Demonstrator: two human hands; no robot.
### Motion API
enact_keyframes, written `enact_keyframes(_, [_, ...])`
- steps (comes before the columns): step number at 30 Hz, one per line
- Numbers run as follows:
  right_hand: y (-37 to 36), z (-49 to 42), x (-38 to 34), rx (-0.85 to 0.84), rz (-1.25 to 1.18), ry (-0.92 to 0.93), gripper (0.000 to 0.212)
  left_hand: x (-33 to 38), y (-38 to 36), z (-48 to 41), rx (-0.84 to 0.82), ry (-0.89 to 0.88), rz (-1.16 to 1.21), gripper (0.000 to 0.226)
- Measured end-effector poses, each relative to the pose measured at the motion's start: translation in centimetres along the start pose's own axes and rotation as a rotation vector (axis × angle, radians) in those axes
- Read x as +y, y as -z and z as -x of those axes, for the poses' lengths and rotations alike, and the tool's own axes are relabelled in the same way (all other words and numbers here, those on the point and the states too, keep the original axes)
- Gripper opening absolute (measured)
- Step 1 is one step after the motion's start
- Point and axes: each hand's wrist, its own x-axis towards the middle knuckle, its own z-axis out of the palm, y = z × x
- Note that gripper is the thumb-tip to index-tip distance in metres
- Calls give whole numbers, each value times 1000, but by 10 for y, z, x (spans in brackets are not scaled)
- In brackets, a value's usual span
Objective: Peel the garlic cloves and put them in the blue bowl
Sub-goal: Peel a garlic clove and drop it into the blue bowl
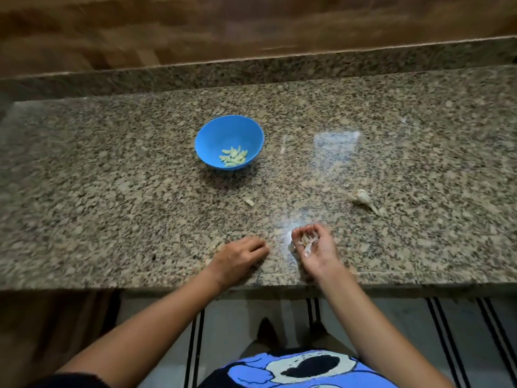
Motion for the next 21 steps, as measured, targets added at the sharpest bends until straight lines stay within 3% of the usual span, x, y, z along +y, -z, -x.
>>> enact_keyframes(2, [-6,0,13,6,87,5,35,15,1,-7,14,204,58,12])
enact_keyframes(4, [-11,3,26,22,197,4,36,29,7,-18,76,569,226,13])
enact_keyframes(7, [-20,9,42,40,305,24,34,39,26,-35,311,1201,810,13])
enact_keyframes(9, [-28,10,55,37,375,32,35,50,42,-33,554,1332,1117,15])
enact_keyframes(13, [-37,16,96,-110,517,-104,37,80,52,-1,710,1372,793,15])
enact_keyframes(16, [-22,28,141,-199,574,-364,39,101,53,40,677,1432,548,21])
enact_keyframes(21, [17,65,233,-258,771,-751,39,148,57,134,861,1678,297,18])
